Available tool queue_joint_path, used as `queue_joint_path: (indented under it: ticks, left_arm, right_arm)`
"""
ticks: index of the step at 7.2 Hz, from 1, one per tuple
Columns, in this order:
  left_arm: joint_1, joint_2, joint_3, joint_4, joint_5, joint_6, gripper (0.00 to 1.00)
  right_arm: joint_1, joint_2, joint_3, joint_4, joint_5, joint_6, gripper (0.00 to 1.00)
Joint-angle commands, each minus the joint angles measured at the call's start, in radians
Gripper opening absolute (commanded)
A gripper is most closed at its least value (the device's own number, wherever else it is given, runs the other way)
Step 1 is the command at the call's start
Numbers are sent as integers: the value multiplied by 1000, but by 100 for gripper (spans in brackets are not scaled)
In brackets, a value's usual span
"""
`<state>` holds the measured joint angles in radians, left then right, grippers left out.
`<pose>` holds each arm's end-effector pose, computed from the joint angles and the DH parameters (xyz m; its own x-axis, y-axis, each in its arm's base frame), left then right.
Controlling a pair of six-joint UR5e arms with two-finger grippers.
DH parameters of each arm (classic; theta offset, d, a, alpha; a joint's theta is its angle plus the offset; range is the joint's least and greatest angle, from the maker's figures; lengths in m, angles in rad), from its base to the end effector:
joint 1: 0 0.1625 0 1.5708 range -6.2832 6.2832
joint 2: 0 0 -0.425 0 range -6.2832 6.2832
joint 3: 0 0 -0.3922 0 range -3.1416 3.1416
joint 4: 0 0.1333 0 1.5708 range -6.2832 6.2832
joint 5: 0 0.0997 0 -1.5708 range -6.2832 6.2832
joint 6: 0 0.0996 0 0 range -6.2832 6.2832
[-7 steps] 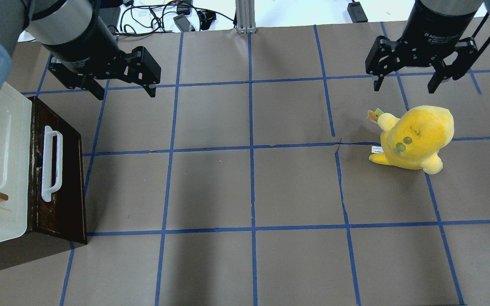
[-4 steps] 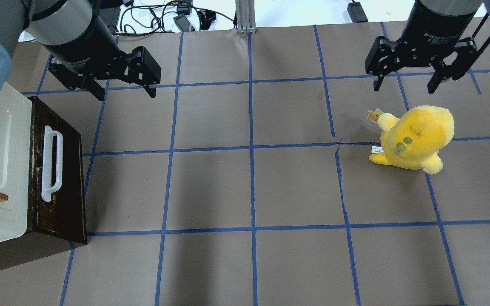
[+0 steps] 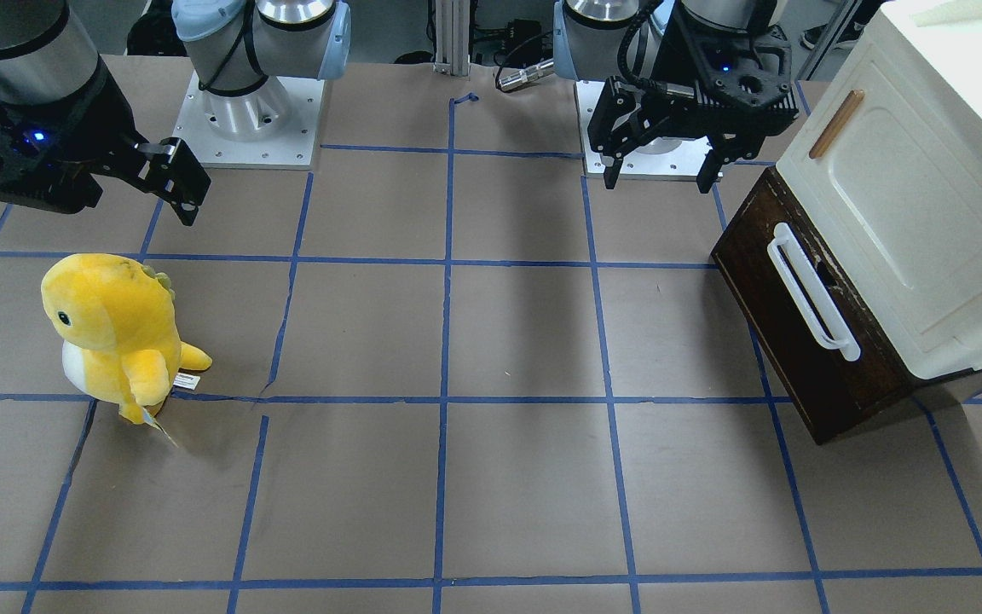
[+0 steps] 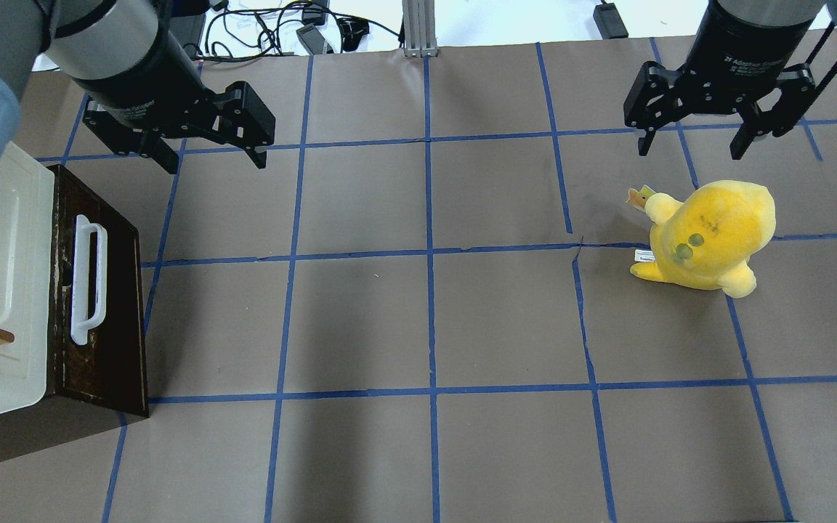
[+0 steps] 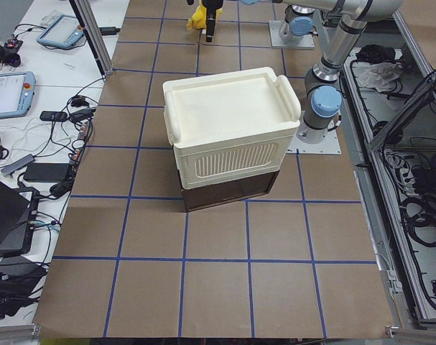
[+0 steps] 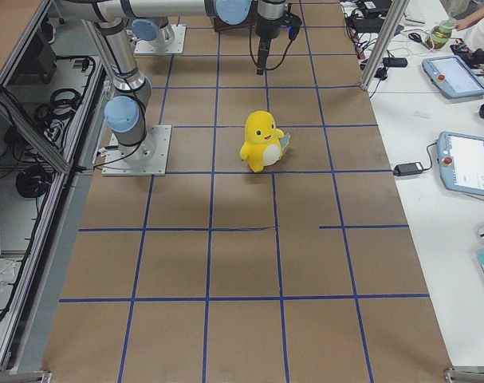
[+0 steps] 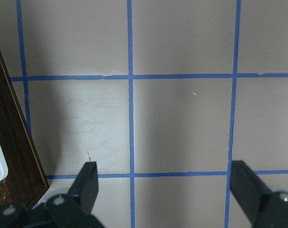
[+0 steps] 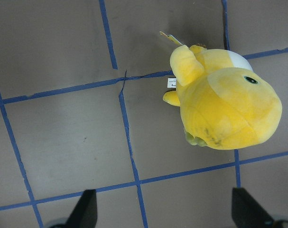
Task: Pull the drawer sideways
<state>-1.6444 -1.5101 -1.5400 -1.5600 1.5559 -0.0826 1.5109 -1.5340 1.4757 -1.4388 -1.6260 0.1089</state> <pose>-0.1693 -0.4629 0.5337 -0.9997 -0.0071 0.0232 -0.0094 0.9949 -0.1005 0.0977 -0.5060 0.5035 -0.9845 0.1636 0.0627 0.1677 0.9835 0.0672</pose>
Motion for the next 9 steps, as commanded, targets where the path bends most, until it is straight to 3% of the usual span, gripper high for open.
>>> queue_joint_path:
  ticks: [1,6,9]
  left_arm:
    - [0,1,-2,0,1,0,100]
    - [-44,-31,-8,-14,18,-28,100]
    - [-83,-152,-69,35,74,-75,100]
  right_arm:
    - [0,0,0,0,0,0,100]
    - [0,0,0,0,0,0,100]
    - [0,0,0,0,0,0,100]
